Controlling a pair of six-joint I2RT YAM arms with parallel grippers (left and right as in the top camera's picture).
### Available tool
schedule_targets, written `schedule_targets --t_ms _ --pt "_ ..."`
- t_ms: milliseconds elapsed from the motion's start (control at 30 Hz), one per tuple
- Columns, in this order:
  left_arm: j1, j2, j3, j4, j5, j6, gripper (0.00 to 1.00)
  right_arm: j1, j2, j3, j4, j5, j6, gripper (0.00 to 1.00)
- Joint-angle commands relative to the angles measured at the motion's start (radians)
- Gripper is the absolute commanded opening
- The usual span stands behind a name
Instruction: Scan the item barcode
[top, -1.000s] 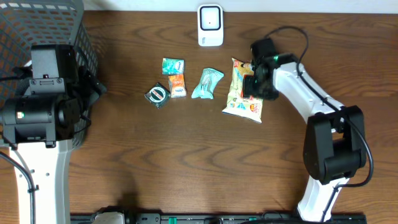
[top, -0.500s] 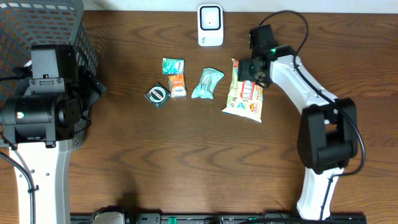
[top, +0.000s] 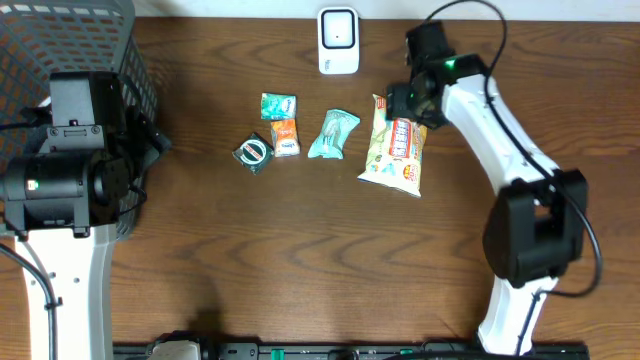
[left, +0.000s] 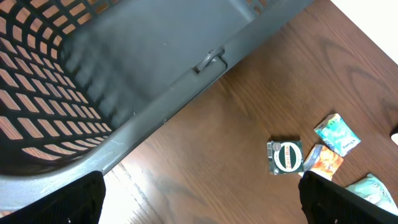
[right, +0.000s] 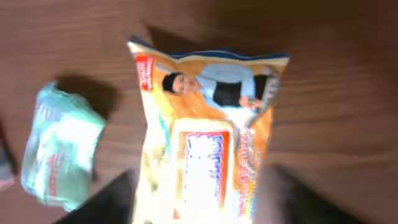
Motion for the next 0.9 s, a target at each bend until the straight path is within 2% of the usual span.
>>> schedule_targets --t_ms 0,67,133,367,467,600,700,867 --pt "0.007 0.0 0.005 -0.003 -0.01 -0.005 0.98 0.016 -0.011 -0.007 -0.037 0.009 -0.012 0.31" --pt "0.007 0.0 0.005 -0.003 -0.01 -0.005 0.97 0.017 -0.004 -0.043 -0.028 0.009 -0.012 0.23" --pt "0.007 0.0 0.005 -0.003 -0.01 -0.005 0.98 0.019 0.003 -0.097 0.005 0.008 -0.011 0.2" --pt "0.007 0.0 0.005 -0.003 -0.01 -0.005 0.98 0.024 0.007 -0.31 0.148 0.004 0.026 0.22" --pt "0.007 0.0 0.005 -0.003 -0.01 -0.005 0.98 0.026 0.0 -0.31 0.143 0.005 0.026 0.25" --pt "0.007 0.0 0.005 -0.003 -0.01 -0.005 0.98 0.024 -0.04 -0.224 0.048 -0.003 0.026 0.35" --pt "0.007 0.0 0.005 -0.003 -0.01 -0.005 0.98 0.032 -0.065 -0.164 -0.031 -0.02 0.022 0.54" --pt "0.007 0.0 0.005 -0.003 -0.01 -0.005 0.98 0.069 -0.075 -0.159 -0.144 -0.018 0.002 0.55"
